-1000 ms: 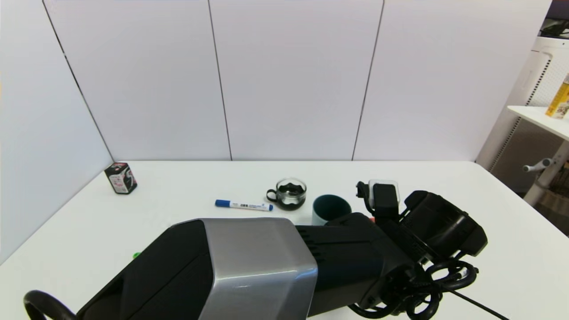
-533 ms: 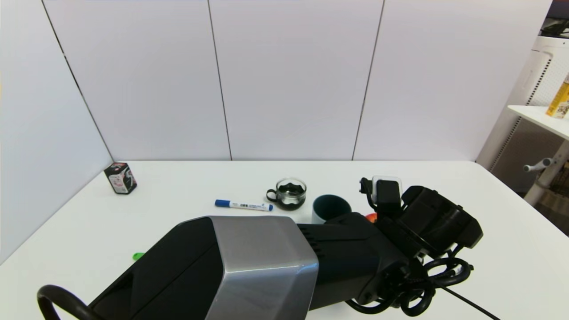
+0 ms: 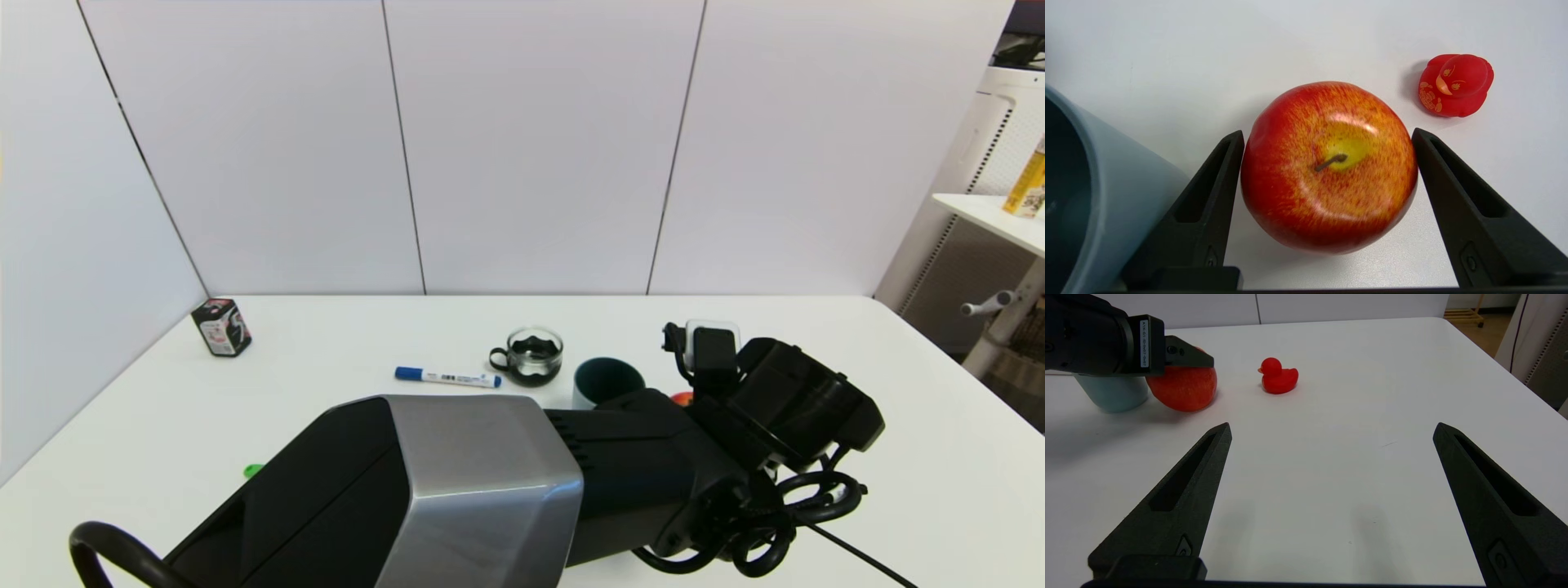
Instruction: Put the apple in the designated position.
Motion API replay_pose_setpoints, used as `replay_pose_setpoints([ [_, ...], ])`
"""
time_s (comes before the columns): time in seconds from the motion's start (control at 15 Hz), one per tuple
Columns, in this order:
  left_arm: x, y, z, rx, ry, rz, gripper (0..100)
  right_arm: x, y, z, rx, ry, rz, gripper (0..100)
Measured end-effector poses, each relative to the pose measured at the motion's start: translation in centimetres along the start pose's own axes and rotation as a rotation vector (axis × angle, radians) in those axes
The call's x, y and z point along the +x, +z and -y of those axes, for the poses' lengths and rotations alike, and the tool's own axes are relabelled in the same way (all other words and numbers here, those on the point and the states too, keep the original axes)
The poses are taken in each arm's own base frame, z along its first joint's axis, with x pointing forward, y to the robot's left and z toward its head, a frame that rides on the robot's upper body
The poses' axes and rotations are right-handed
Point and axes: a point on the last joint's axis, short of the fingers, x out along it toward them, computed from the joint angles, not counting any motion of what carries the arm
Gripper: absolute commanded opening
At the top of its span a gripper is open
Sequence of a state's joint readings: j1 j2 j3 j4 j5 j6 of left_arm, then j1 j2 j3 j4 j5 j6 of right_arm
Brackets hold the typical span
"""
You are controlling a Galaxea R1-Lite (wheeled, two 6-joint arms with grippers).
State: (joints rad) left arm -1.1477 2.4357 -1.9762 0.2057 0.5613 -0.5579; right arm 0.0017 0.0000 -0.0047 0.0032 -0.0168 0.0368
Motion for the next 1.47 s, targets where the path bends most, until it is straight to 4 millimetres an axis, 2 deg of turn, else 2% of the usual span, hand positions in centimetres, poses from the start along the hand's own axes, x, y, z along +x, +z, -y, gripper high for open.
replay_pose_setpoints([
  [0.27,-0.2,0.1,0.0,0.002,-0.001,-0.001,100,0.0,0.0,0.0,0.0,0.0,0.0,100],
  [0.53,-1.7,1.4,-0.2,0.023,-0.006,0.005,100,0.0,0.0,0.0,0.0,0.0,0.0,100],
  [0.93,-7.2,5.5,-0.4,0.067,-0.072,0.086,100,0.0,0.0,0.0,0.0,0.0,-0.001,100],
  [1.13,-9.9,7.9,-0.8,0.062,-0.18,0.13,100,0.0,0.0,0.0,0.0,0.0,0.0,100],
  [1.27,-10.7,9.6,-1.8,0.047,-0.29,0.127,100,0.0,0.0,0.0,0.0,0.0,0.0,100],
  [1.47,-10.1,12.6,-5.6,0.08,-0.379,0.128,100,0.0,0.0,0.0,0.0,0.0,0.0,100],
])
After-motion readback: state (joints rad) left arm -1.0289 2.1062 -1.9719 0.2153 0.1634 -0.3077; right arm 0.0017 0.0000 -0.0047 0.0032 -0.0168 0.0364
